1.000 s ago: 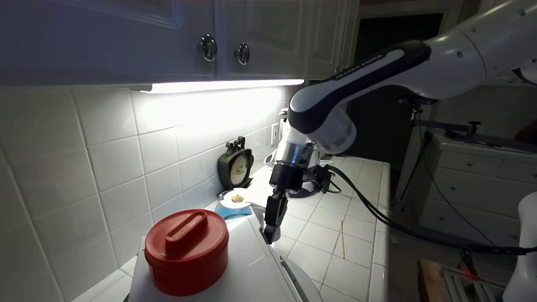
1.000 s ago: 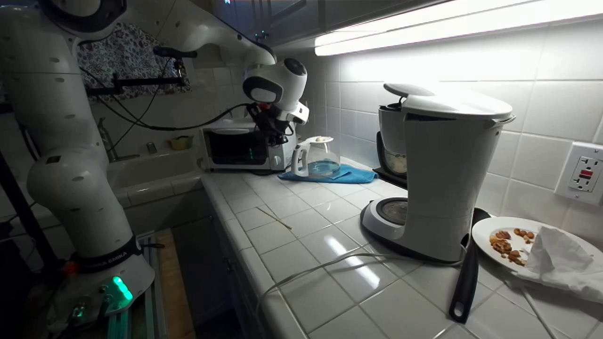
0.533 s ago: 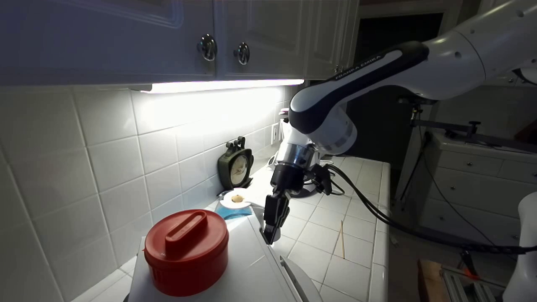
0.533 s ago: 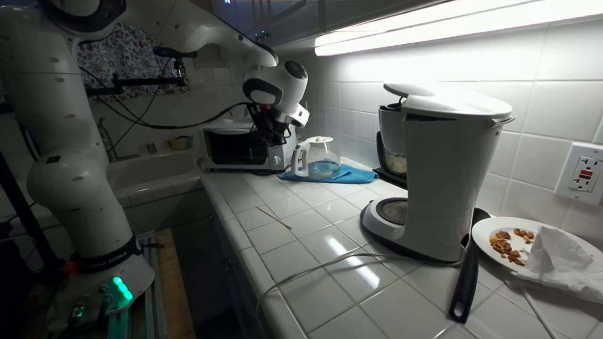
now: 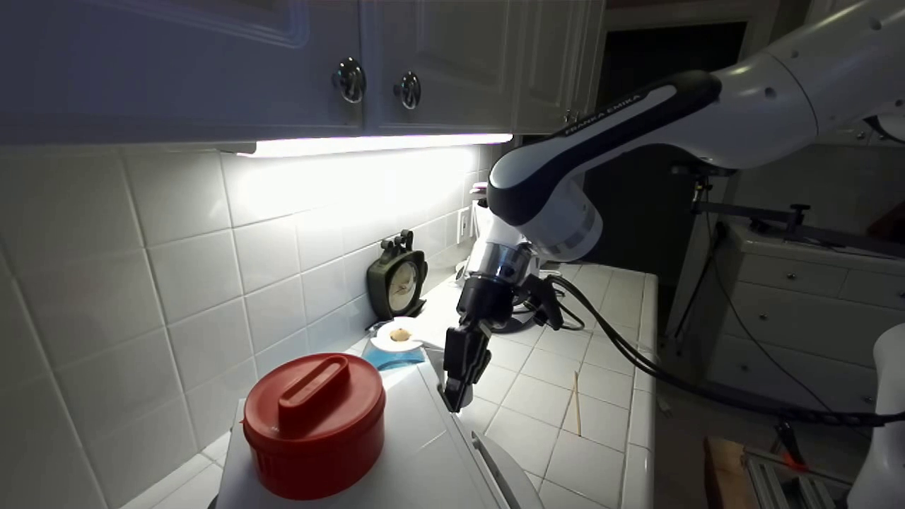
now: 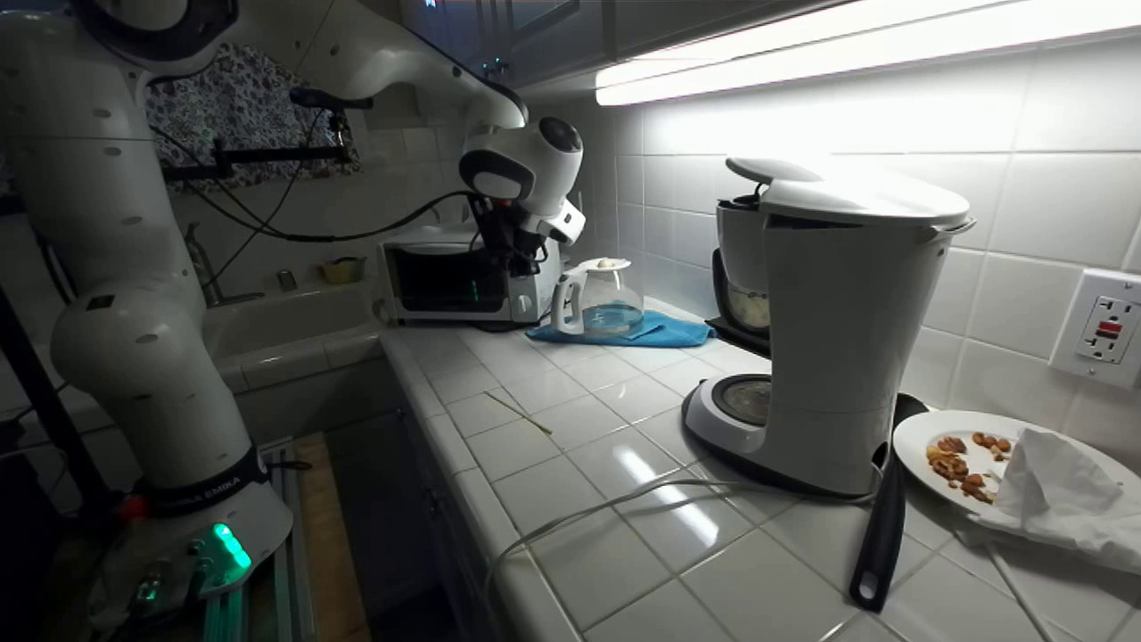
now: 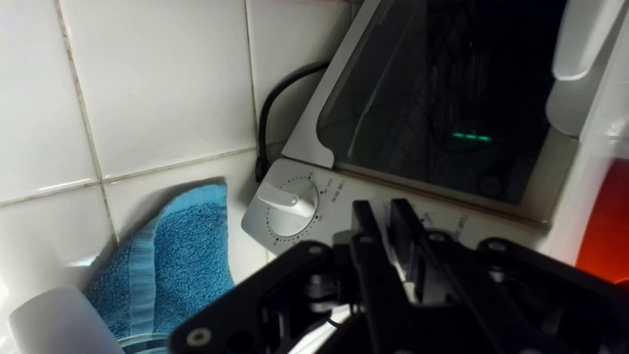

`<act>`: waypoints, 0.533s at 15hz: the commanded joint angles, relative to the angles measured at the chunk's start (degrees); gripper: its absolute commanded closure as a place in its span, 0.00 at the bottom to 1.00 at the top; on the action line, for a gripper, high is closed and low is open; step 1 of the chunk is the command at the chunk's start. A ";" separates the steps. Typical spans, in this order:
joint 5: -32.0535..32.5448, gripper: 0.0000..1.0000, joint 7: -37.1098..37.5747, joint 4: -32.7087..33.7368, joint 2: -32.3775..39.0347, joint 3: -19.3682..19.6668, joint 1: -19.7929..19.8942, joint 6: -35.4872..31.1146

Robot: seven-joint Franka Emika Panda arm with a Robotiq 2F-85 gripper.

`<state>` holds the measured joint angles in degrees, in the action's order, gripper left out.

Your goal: Turn the top switch on the oven grill to the left then to the right

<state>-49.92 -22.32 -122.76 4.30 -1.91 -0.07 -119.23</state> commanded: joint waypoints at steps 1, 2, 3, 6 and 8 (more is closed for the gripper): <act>-2.62 0.93 1.99 -1.97 0.20 -0.44 -0.61 0.81; -3.39 0.93 1.96 -2.00 0.24 -0.39 -0.55 0.97; -4.07 0.93 1.96 -2.07 0.27 -0.33 -0.50 1.12; -4.38 0.93 2.18 -2.45 0.14 -0.19 -0.59 0.53; -3.26 0.93 2.85 -2.48 -0.16 -0.17 -0.77 -0.24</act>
<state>-52.65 -21.45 -123.51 4.31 -1.50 0.04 -119.01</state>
